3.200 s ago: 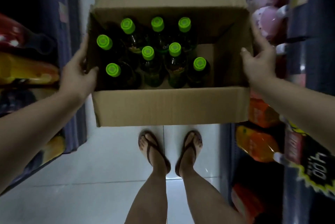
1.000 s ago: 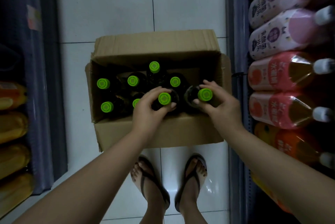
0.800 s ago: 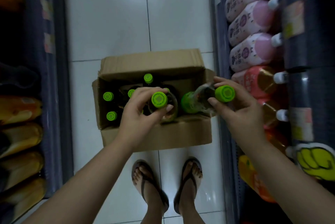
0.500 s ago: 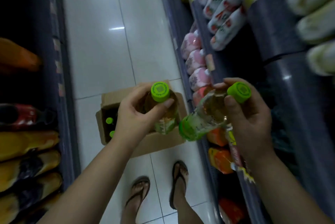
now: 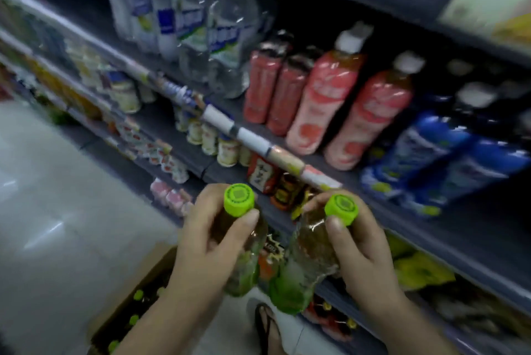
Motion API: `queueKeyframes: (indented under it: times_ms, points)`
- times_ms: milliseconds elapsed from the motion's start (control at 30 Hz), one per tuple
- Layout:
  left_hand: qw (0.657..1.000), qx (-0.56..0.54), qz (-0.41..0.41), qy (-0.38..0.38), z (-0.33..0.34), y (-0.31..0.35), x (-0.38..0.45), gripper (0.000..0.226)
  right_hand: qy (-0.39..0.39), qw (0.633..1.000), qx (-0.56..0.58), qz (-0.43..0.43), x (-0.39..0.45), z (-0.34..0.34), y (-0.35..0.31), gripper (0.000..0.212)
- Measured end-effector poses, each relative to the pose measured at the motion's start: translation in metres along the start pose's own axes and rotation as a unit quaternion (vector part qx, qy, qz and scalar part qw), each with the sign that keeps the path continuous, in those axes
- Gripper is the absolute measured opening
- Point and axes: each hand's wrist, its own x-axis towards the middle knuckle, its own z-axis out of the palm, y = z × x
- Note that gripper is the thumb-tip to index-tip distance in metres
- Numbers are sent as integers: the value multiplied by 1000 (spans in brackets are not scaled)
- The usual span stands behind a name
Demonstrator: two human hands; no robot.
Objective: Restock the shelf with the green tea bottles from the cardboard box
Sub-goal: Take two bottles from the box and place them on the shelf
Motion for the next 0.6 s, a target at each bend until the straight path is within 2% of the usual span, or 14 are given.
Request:
queueKeyframes:
  times_ms: [167,267,367,500,600]
  points:
    - [985,23,86,-148,71,52,-5,21,138,990,-26,-23,-54,-73,-38,43]
    - [975,3,95,-200,111,70,-9,20,192,980,-26,-36,-74,-100,-50,37]
    - [958,-10,113,-264,160,86,-21,28,261,964,-33,-46,-99,-137,-59,27]
    - [942,-20,122,-312,221,98,-32,37,317,945,-52,-55,-118,-186,-65,27]
    - [942,-42,136,-304,264,100,-33,39,347,932,-76,-74,-118,-224,-64,26]
